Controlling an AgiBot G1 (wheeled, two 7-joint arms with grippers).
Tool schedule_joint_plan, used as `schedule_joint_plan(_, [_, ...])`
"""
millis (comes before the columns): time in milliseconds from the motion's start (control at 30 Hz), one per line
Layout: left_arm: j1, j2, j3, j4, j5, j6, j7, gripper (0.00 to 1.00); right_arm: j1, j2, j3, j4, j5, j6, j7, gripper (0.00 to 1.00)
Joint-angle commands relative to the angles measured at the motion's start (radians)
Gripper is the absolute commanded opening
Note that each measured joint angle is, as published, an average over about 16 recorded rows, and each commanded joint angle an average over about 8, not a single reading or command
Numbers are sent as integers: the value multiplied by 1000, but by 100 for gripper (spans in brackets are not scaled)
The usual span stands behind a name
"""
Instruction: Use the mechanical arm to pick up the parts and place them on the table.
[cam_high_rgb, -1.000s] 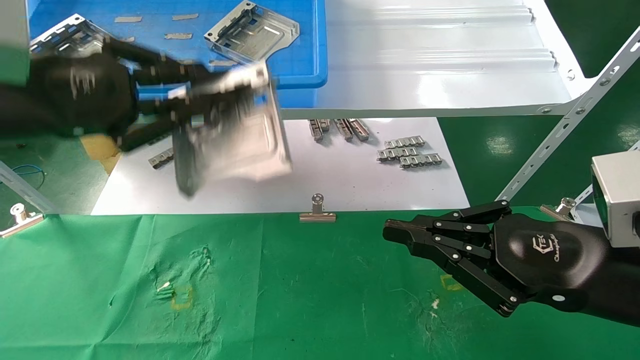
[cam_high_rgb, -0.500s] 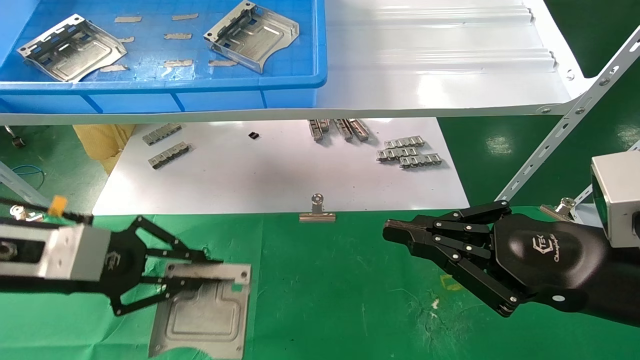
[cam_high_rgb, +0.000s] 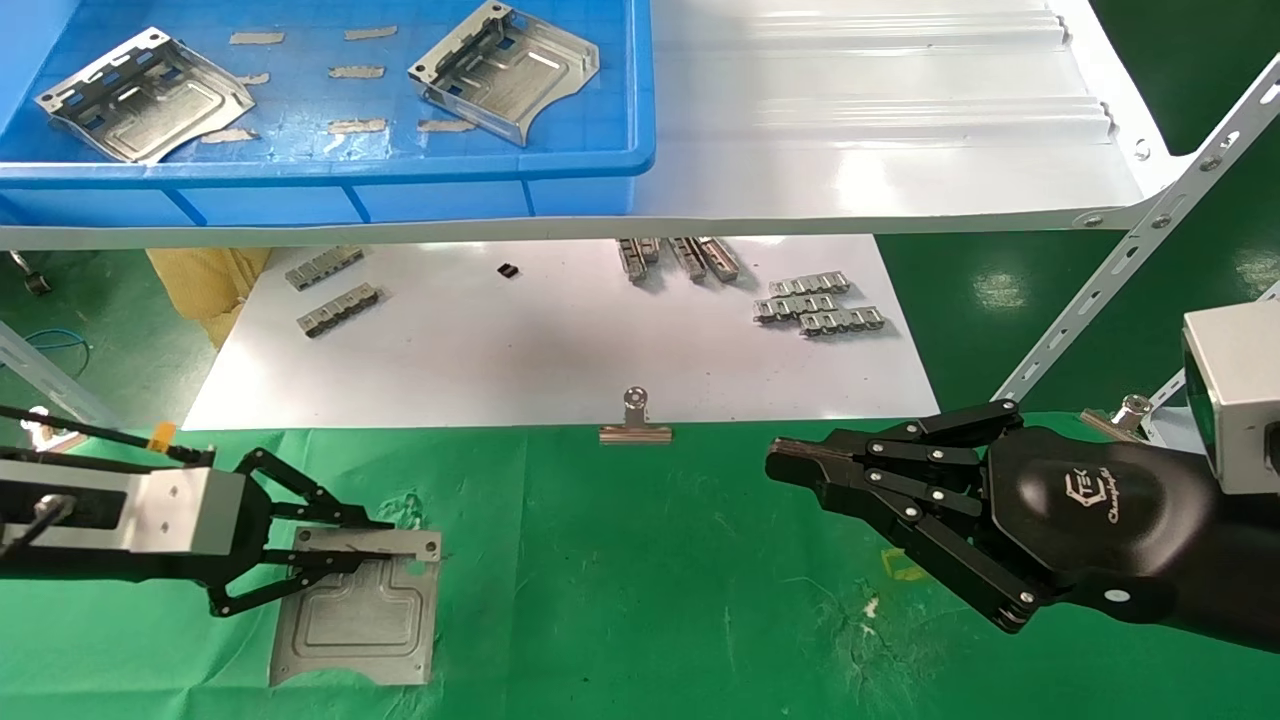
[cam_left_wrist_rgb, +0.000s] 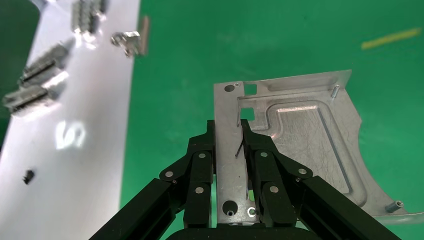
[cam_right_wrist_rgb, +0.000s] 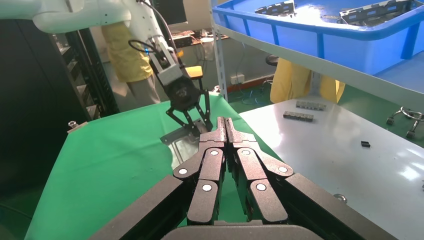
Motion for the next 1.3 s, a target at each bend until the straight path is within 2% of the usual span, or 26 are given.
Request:
schedule_joint_plan(33, [-3,11,10,28,21,-10,22,0,0,0,0,0,0,0,0,0])
schedule_joint_plan(300, [-8,53,25,114,58,-42,76,0,0,0,0,0,0,0,0,0])
schedule_joint_plan(333, [-8,57,26,123,60,-46,82,3,0,0,0,0,0,0,0,0])
schedule_joint_plan(367, [-8,61,27,131,62,-50,88,10,0,0,0,0,0,0,0,0])
schedule_joint_plan(400, [-7,64,28,140,64,-53,95,20,0,0,0,0,0,0,0,0])
schedule_joint_plan(567, [-2,79,30,174,71,-65,127,82,0,0,0,0,0,0,0,0])
schedule_joint_plan(633, [-1,84,31,186,72,-66,139,98,0,0,0,0,0,0,0,0])
schedule_joint_plan(1067, [-22,95,24,243,62,-36,180,100,0,0,0,0,0,0,0,0])
schedule_joint_plan(1300, [-12,80,-19,216,-72,56,81,100,0,0,0,0,0,0,0,0])
